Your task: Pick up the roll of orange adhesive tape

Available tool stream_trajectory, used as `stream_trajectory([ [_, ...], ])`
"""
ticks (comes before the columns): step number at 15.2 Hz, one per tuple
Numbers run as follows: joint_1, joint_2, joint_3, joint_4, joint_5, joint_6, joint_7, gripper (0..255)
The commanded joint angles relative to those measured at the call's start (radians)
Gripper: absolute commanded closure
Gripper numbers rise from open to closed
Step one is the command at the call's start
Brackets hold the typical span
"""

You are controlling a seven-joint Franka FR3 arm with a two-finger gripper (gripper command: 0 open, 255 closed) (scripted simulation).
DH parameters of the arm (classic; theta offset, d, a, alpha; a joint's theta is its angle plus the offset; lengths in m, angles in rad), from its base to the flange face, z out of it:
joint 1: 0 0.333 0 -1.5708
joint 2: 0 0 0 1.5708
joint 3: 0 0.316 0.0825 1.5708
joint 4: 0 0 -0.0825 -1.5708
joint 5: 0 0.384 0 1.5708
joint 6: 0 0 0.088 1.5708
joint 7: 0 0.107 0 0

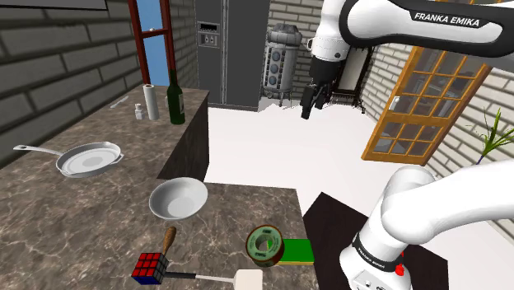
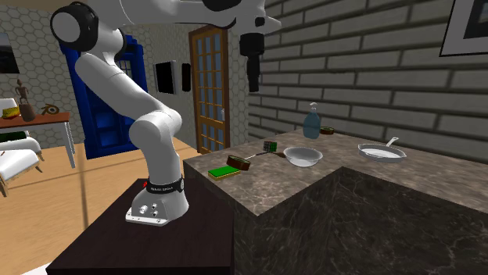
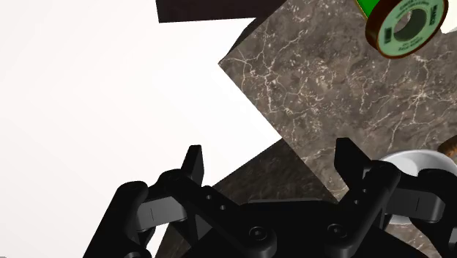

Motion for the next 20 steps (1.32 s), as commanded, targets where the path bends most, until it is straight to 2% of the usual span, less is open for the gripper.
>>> stream_trajectory([
  [1,0.000,0.000,0.000,0.000,0.000,0.000,0.000,0],
  [11,0.059,0.009,0.184,-0.211,0.100,0.142,0.214,0],
  [20,0.121,0.144,0.366,-0.310,0.200,0.308,0.413,0],
])
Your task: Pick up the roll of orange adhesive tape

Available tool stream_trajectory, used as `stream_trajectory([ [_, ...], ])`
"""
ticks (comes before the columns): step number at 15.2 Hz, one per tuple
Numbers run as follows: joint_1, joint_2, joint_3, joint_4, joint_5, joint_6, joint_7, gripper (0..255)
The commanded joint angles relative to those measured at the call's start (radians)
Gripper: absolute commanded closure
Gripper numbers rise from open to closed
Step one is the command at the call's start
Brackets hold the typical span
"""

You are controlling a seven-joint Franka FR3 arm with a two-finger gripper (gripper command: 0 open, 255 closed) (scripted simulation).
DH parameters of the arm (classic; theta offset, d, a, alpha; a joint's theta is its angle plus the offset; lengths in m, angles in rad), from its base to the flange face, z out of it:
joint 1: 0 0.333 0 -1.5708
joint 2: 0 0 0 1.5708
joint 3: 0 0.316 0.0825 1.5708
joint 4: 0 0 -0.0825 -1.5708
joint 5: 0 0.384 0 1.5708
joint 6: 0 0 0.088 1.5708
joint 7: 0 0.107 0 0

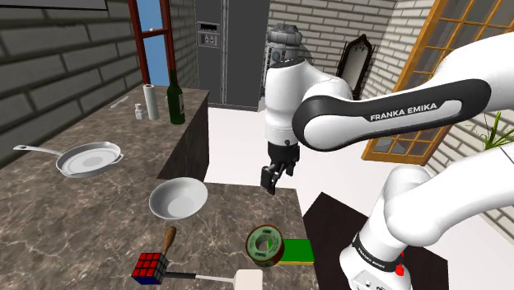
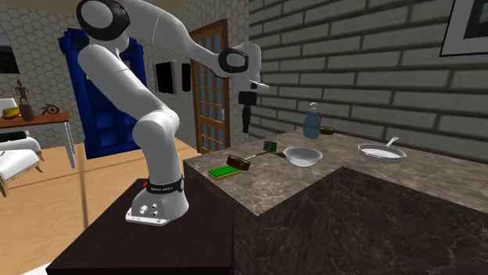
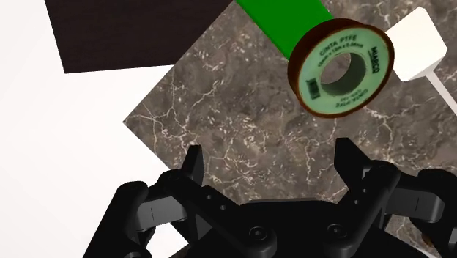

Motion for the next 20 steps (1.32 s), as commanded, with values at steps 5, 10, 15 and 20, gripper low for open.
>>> stream_trajectory([
  [5,0.032,0.147,0.129,-0.023,0.051,0.126,0.143,0],
  [10,0.035,0.322,0.237,-0.003,0.050,0.241,0.276,0],
  [15,0.028,0.464,0.301,0.020,0.008,0.326,0.380,0],
  [20,0.015,0.539,0.314,0.002,-0.039,0.408,0.419,0],
])
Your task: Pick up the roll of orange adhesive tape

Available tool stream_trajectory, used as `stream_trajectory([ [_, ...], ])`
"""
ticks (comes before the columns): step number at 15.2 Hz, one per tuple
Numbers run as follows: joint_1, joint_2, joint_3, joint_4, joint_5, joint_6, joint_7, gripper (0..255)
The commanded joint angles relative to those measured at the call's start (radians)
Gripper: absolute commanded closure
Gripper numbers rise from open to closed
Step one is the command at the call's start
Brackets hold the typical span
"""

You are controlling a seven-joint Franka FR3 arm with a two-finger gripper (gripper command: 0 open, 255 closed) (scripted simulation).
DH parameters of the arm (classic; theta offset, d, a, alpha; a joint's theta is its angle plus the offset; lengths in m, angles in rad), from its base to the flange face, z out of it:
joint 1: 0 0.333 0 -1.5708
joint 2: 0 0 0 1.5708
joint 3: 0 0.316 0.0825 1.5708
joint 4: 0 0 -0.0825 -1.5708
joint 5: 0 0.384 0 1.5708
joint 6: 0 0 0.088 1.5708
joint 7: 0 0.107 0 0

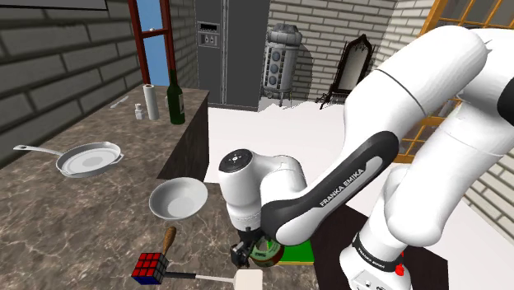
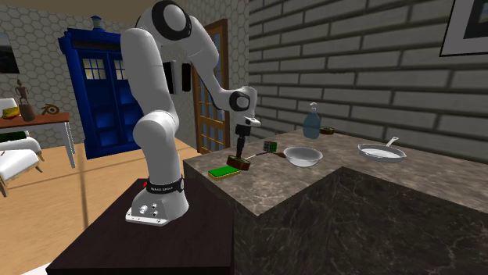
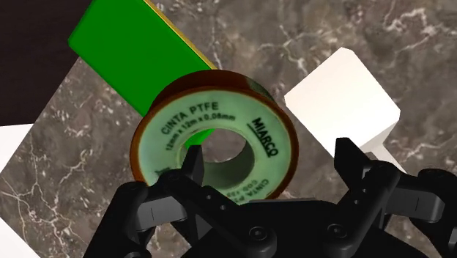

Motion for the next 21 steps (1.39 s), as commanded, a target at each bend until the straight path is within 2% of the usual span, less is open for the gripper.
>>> stream_trajectory([
  [1,-0.007,0.042,0.006,-0.008,-0.030,0.044,0.024,0],
  [3,-0.006,0.042,0.005,-0.008,-0.029,0.044,0.024,0],
  [4,-0.006,0.041,0.005,-0.010,-0.028,0.045,0.023,255],
  [13,-0.006,0.042,0.005,-0.008,-0.030,0.044,0.024,255],
  [21,0.012,-0.078,-0.013,0.020,0.046,-0.086,-0.039,255],
])
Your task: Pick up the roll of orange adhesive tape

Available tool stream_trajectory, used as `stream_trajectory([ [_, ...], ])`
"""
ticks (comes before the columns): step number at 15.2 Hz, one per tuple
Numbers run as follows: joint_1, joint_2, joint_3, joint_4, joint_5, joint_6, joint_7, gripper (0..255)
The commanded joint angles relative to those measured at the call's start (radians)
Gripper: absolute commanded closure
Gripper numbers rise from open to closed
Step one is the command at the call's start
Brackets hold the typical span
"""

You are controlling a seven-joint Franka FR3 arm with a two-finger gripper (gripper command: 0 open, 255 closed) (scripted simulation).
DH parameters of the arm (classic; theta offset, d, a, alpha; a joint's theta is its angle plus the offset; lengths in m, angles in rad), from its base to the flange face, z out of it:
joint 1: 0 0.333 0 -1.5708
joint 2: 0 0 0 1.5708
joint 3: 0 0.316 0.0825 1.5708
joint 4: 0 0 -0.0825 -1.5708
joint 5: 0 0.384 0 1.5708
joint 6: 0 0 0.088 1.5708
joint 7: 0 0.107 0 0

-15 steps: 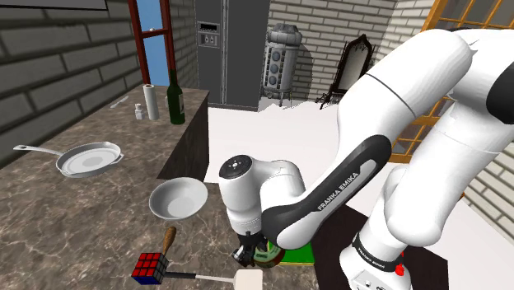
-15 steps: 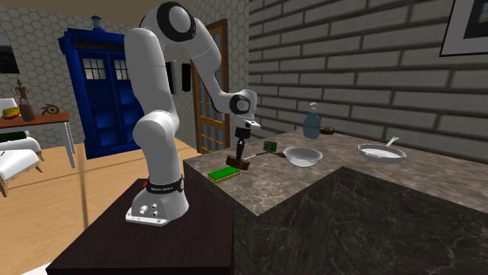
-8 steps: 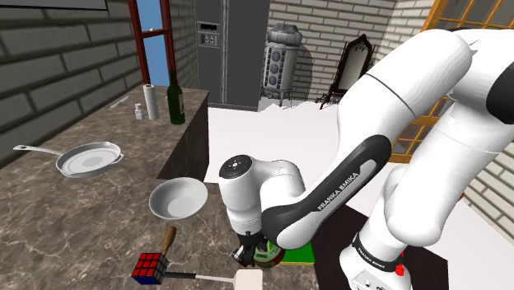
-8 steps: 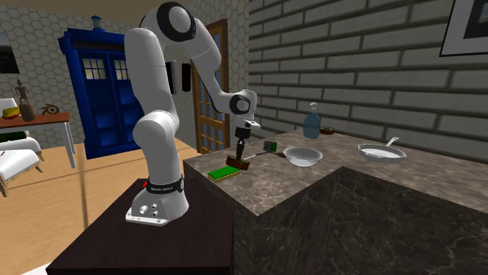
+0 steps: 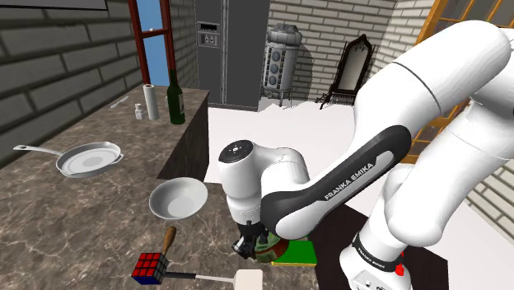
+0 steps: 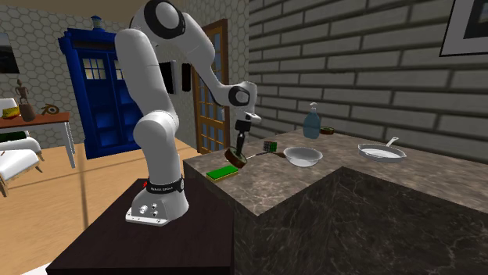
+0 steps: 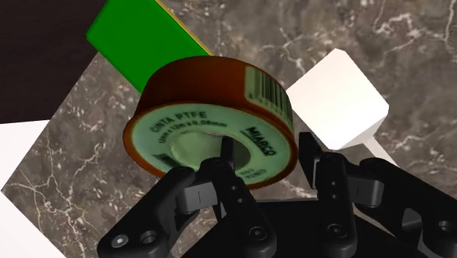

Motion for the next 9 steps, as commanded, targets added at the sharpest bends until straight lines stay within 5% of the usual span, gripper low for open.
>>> stream_trajectory([
  [1,0.005,-0.031,-0.006,0.007,0.017,-0.035,-0.014,255],
  [9,0.017,-0.104,-0.028,0.041,0.046,-0.134,-0.043,255],
])
